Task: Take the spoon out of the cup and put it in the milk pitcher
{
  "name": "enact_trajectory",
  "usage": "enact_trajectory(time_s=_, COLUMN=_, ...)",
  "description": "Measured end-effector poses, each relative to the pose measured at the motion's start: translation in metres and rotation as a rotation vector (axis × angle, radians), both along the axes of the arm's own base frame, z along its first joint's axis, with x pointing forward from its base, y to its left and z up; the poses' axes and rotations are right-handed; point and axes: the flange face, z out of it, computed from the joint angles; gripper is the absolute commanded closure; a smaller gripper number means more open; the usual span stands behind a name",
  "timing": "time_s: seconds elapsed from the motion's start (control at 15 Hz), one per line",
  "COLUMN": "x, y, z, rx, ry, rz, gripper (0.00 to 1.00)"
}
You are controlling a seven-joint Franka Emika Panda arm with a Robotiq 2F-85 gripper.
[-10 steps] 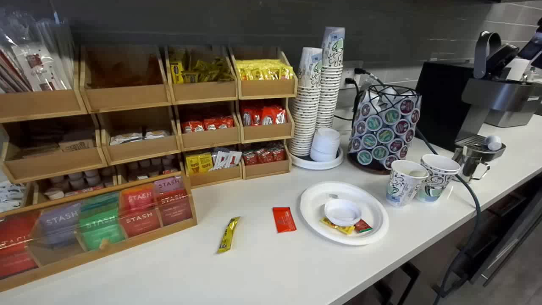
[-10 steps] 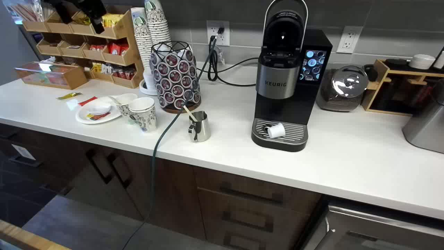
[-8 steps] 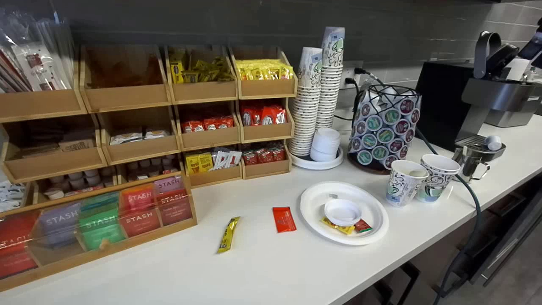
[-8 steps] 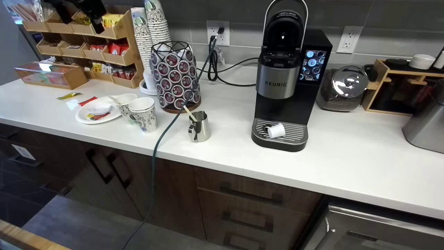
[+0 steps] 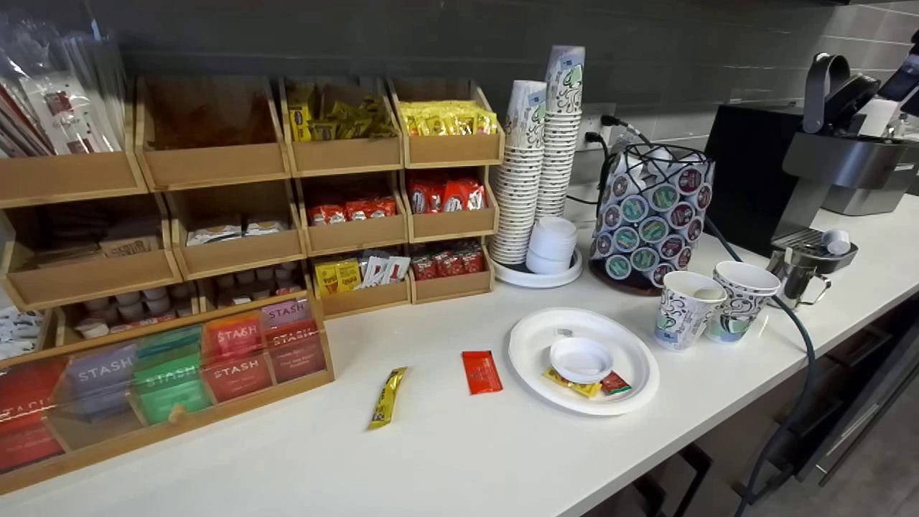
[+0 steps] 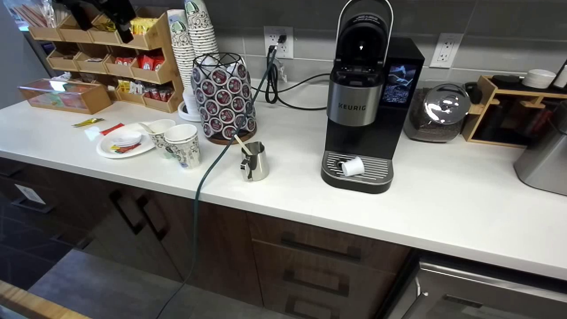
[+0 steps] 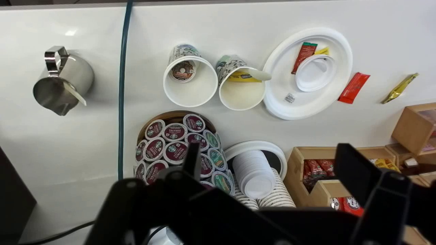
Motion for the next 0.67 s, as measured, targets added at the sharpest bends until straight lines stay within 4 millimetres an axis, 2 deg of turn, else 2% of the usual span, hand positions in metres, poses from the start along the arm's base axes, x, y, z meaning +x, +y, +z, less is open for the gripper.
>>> enact_trajectory(time_s=0.2, x=0.001, y=-0.001, z=0.0, rx=-0.003, ry=0.0, rz=-0.003, gripper=0.0)
enact_trajectory(time_s=0.4, x=0.015, y=-0.002, z=-0.007, rx=0.01, ry=0.024, rz=0.009, gripper=0.0)
enact_trajectory(time_s=0.53, x=0.03, y=0.002, z=-0.027, rx=0.054, ry=0.071, rz=0.054, gripper=0.0)
enact_trajectory(time_s=0.67, x=0.045, y=0.01, z=-0.06, rx=0.091, ry=0.118, rz=0.138, gripper=0.0)
